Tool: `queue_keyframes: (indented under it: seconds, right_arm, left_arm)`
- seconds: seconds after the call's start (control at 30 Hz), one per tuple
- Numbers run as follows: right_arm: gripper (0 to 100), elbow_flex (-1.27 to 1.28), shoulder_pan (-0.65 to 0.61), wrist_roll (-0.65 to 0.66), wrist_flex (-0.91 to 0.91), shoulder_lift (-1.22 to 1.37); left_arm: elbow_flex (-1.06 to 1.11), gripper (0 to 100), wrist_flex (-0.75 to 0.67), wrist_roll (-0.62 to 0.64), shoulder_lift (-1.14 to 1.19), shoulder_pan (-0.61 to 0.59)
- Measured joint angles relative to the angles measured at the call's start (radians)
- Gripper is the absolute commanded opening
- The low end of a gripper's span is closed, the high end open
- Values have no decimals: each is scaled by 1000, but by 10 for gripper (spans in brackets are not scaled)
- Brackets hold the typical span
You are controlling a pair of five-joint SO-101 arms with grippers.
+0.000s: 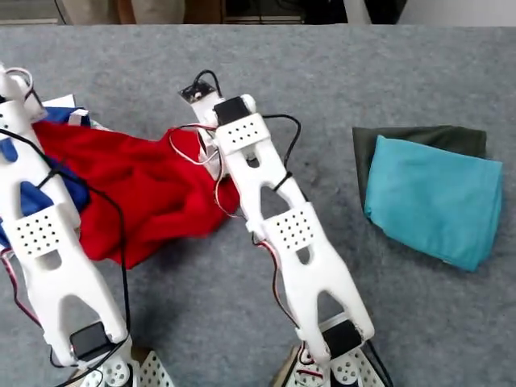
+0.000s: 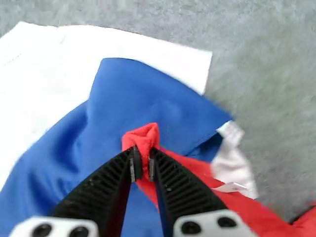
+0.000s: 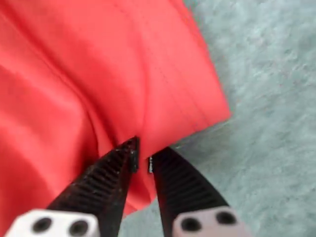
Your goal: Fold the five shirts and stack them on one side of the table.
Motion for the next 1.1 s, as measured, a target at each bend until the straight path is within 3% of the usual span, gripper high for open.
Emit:
queue_keyframes:
  seconds: [0.23, 0.57, 0.77, 0.87, 1.1]
  right_arm:
    - [17, 419, -3, 46, 0, -235]
    - [51, 815, -5, 104, 0, -499]
    - [188, 928, -23, 130, 0, -588]
    - [210, 944, -29, 130, 5, -623]
    - [209, 905, 29, 60, 6, -724]
  left_arm:
    - [285, 19, 0, -52, -81, -38]
    - [1007, 19, -2, -74, -606, 6]
    - [1531, 19, -187, -132, -933, -66]
    - [1741, 19, -281, -153, -1073, -120]
    - [1907, 19, -425, -115, -1181, -195]
